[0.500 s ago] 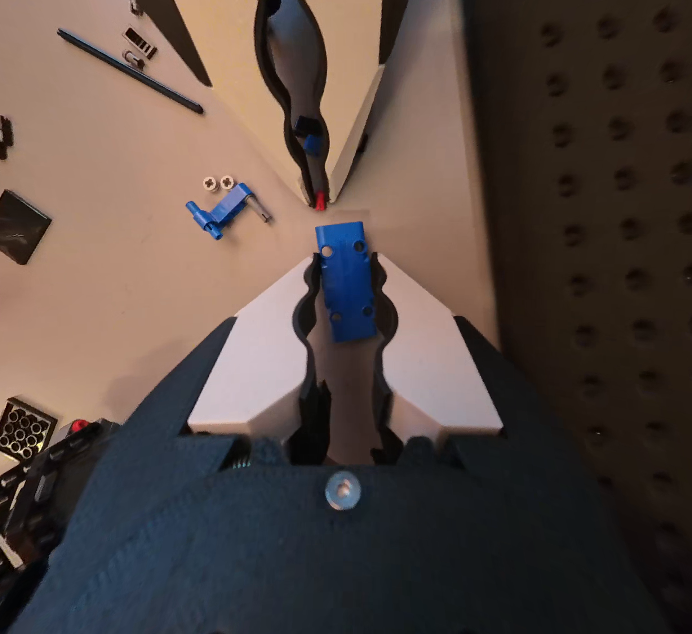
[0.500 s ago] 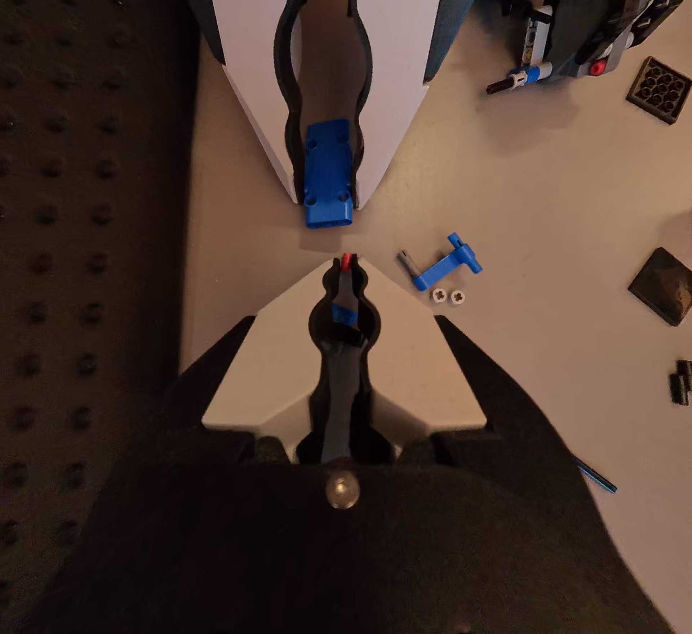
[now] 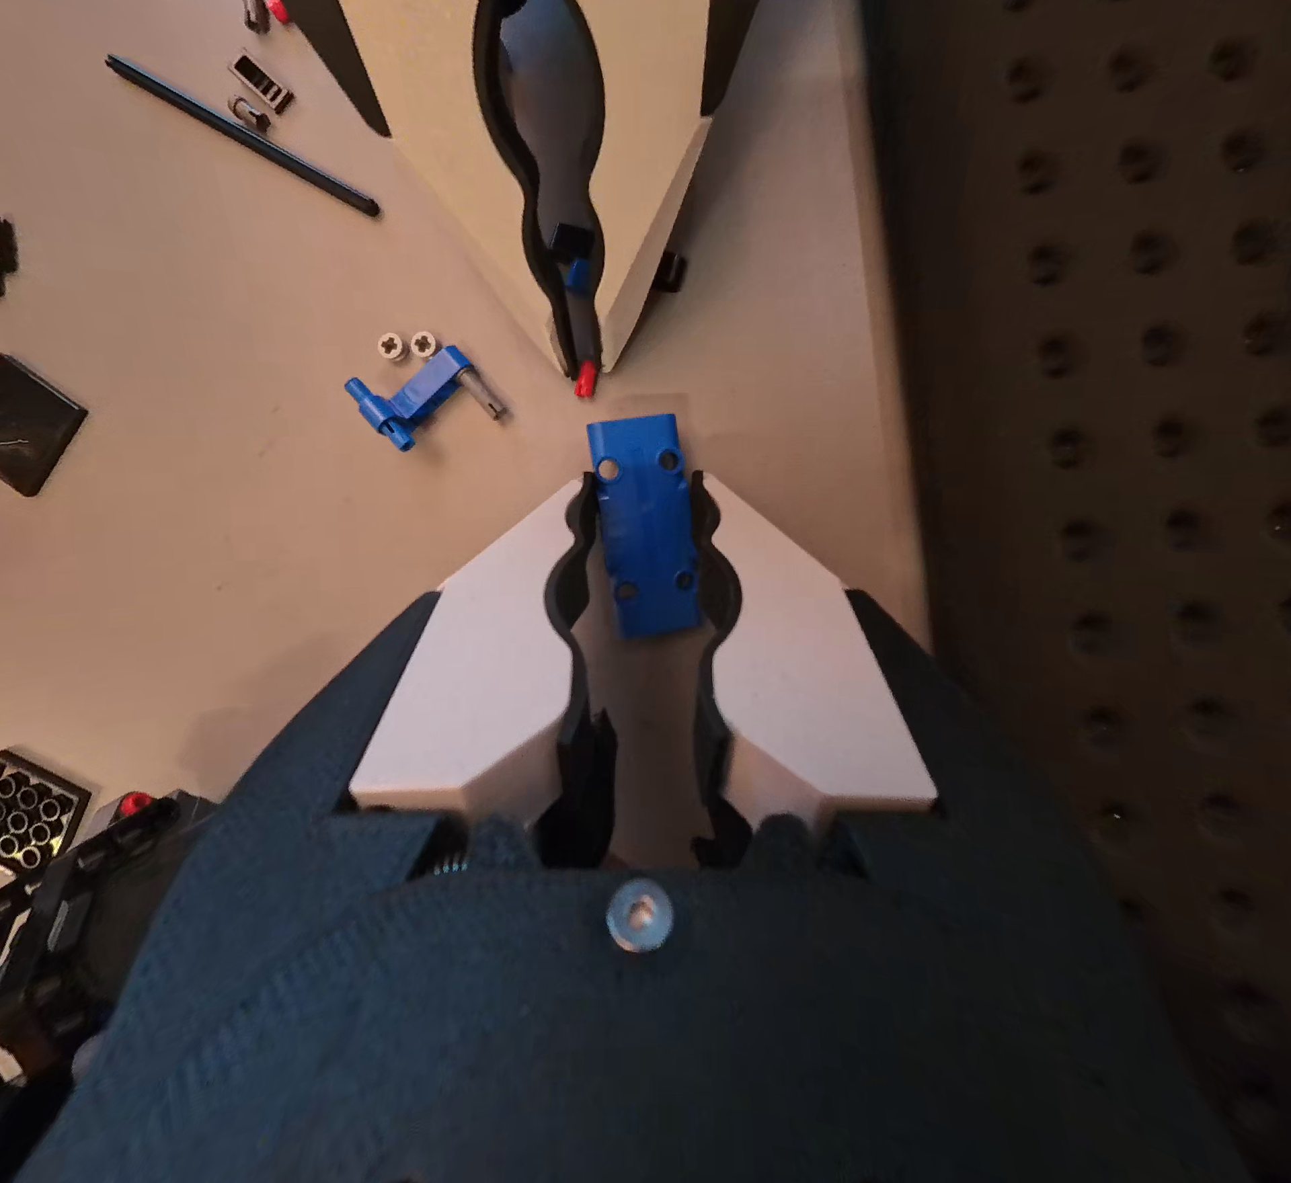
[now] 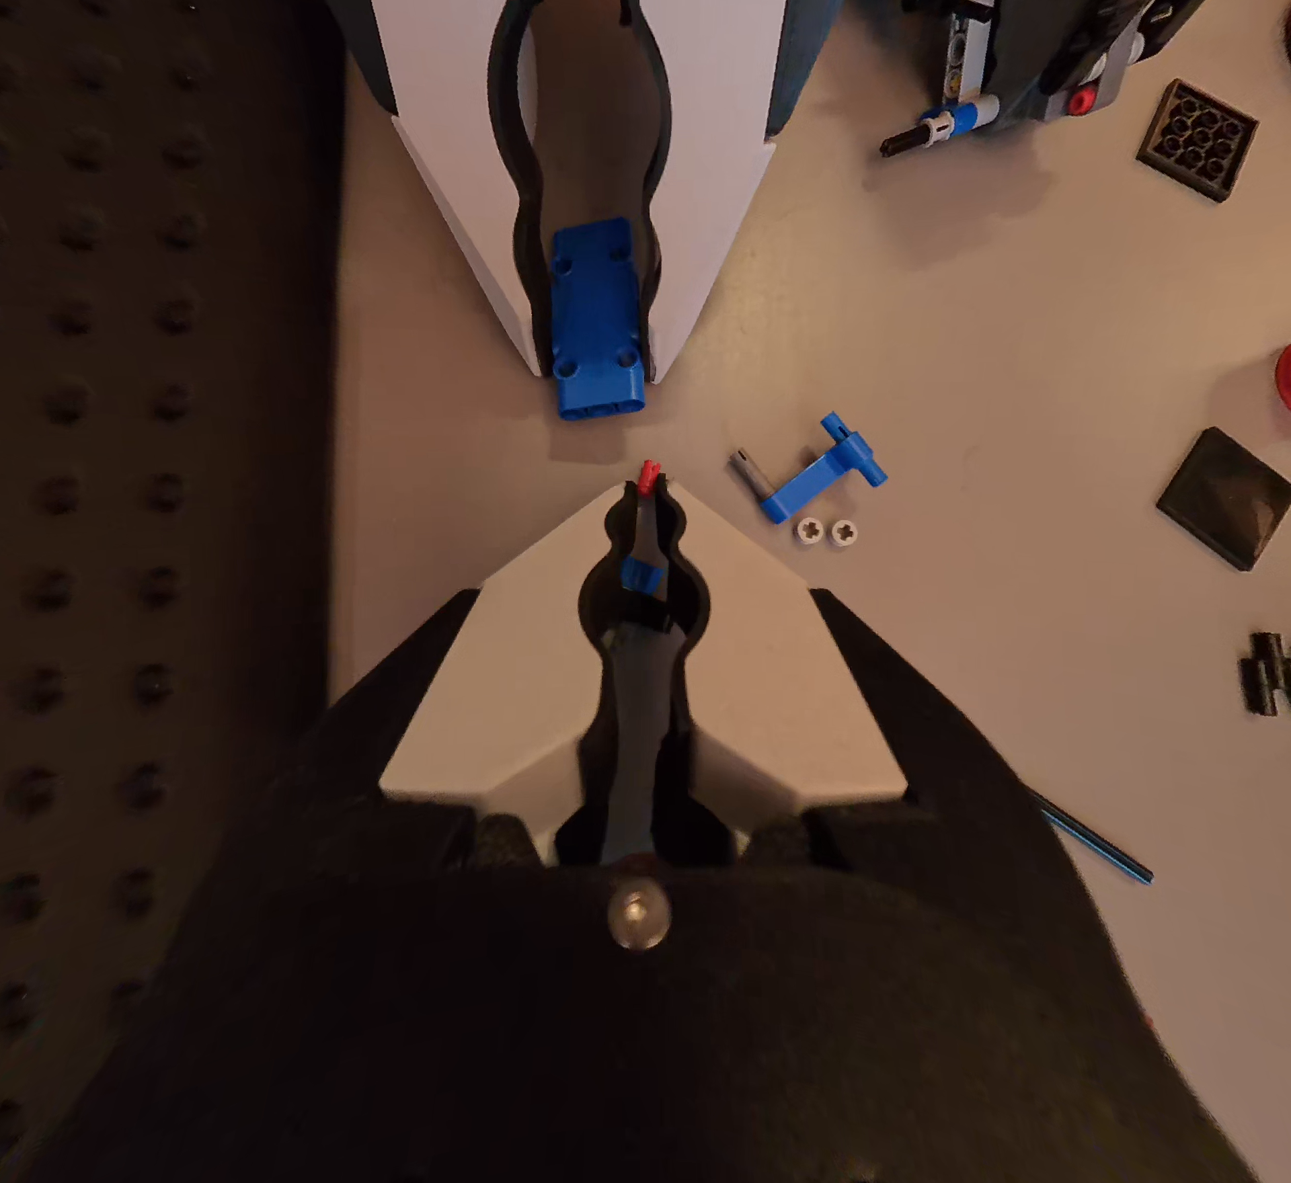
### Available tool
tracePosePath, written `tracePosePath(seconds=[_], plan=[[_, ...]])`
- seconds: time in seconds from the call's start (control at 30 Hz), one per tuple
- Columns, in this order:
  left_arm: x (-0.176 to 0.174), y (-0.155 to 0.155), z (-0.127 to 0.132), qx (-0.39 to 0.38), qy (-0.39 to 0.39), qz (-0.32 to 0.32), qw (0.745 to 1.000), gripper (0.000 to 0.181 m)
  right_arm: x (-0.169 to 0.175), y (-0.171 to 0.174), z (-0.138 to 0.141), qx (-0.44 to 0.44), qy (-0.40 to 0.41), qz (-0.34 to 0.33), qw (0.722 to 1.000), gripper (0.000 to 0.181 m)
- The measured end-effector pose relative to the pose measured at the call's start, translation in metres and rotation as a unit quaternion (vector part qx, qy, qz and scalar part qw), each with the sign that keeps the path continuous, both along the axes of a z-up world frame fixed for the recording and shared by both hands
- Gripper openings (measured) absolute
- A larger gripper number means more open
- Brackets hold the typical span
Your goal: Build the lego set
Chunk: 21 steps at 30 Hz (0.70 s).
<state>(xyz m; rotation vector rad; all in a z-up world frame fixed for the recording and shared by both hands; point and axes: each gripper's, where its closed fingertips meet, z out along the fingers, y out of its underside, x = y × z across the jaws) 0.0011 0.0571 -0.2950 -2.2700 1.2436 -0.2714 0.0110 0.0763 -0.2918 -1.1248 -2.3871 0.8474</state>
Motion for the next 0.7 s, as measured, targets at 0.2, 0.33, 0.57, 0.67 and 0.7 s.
tracePosePath(seconds=[0.2, 0.33, 0.57, 0.67, 0.7], plan=[[0.0, 0.002, 0.0, 0.0, 0.0, 0.003, 1.0, 0.025, -0.004, -0.001, 0.007, -0.004, 0.025, -0.003, 1.0, 0.003], [0.002, 0.003, 0.0, -0.008, -0.013, 0.007, 1.0, 0.025, -0.006, -0.007, 0.015, -0.012, 0.046, 0.006, 0.999, 0.003], [0.003, 0.004, 0.0, -0.01, -0.017, 0.011, 1.0, 0.025, -0.005, -0.008, 0.014, 0.008, 0.053, 0.016, 0.998, 0.002], [0.002, 0.005, 0.0, -0.011, -0.017, 0.013, 1.0, 0.024, -0.004, -0.008, 0.012, 0.028, 0.052, 0.023, 0.998, 0.002], [0.002, 0.005, 0.0, -0.011, -0.017, 0.013, 1.0, 0.025, -0.004, -0.008, 0.011, 0.035, 0.053, 0.024, 0.998, 0.002]])
